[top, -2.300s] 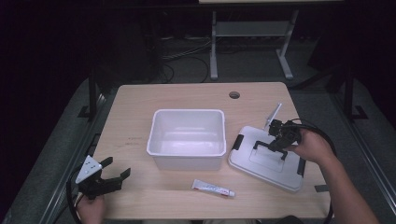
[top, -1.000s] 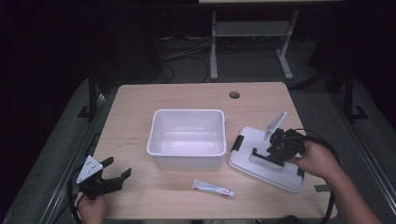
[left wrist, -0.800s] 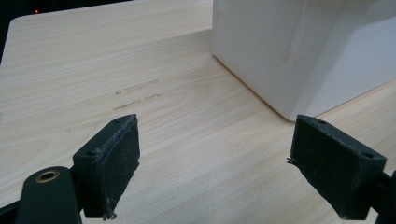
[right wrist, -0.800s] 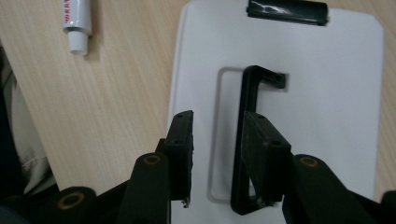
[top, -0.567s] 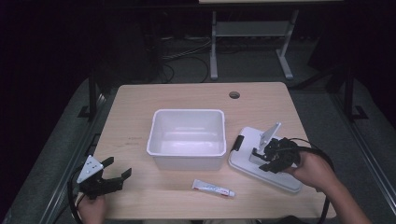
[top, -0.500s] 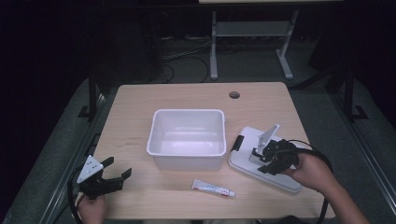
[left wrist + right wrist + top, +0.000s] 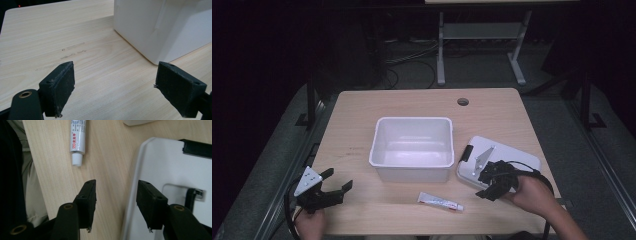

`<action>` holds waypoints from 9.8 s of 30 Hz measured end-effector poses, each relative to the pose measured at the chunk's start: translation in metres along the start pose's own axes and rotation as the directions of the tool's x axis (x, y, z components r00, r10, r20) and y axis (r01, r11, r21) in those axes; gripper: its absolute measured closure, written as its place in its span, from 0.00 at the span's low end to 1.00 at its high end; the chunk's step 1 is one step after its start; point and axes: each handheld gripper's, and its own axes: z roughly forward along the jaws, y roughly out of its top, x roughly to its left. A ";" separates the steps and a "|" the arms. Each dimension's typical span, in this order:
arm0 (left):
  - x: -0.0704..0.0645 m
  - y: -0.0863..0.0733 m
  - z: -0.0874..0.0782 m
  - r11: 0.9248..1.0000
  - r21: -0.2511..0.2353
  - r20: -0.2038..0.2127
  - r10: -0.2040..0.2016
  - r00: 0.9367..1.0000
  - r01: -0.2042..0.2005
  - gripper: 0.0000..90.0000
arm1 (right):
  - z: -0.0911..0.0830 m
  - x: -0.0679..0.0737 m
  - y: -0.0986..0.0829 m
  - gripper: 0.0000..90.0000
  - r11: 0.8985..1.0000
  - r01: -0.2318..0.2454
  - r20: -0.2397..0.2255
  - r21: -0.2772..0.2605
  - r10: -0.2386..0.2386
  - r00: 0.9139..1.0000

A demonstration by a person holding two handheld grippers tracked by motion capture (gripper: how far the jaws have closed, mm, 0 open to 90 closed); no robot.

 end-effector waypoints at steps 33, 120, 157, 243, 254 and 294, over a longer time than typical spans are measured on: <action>0.001 0.000 -0.001 1.000 -0.005 -0.001 -0.005 1.000 0.005 0.17 | 0.040 0.035 0.045 0.44 0.993 0.115 -0.064 0.039 -0.112 0.992; 0.004 -0.001 -0.003 1.000 -0.012 -0.010 -0.013 1.000 0.013 0.17 | 0.080 0.042 0.084 0.77 0.965 0.242 -0.118 0.102 -0.229 0.966; 0.002 -0.001 -0.002 1.000 -0.007 -0.007 -0.015 1.000 0.015 0.17 | -0.008 0.053 0.119 0.77 0.950 0.309 -0.083 0.036 -0.306 0.948; 0.004 -0.001 -0.003 1.000 -0.011 -0.013 -0.014 1.000 0.014 0.17 | -0.014 -0.029 0.183 0.77 0.972 0.216 -0.061 0.088 -0.211 0.976; 0.004 -0.001 -0.003 1.000 -0.011 -0.012 -0.016 1.000 0.015 0.17 | 0.000 -0.032 0.182 0.77 0.974 0.204 -0.081 0.101 -0.197 0.977; 0.004 -0.002 -0.003 1.000 -0.010 -0.011 -0.015 1.000 0.015 0.17 | 0.028 -0.045 0.174 0.76 0.979 0.153 -0.123 0.132 -0.137 0.983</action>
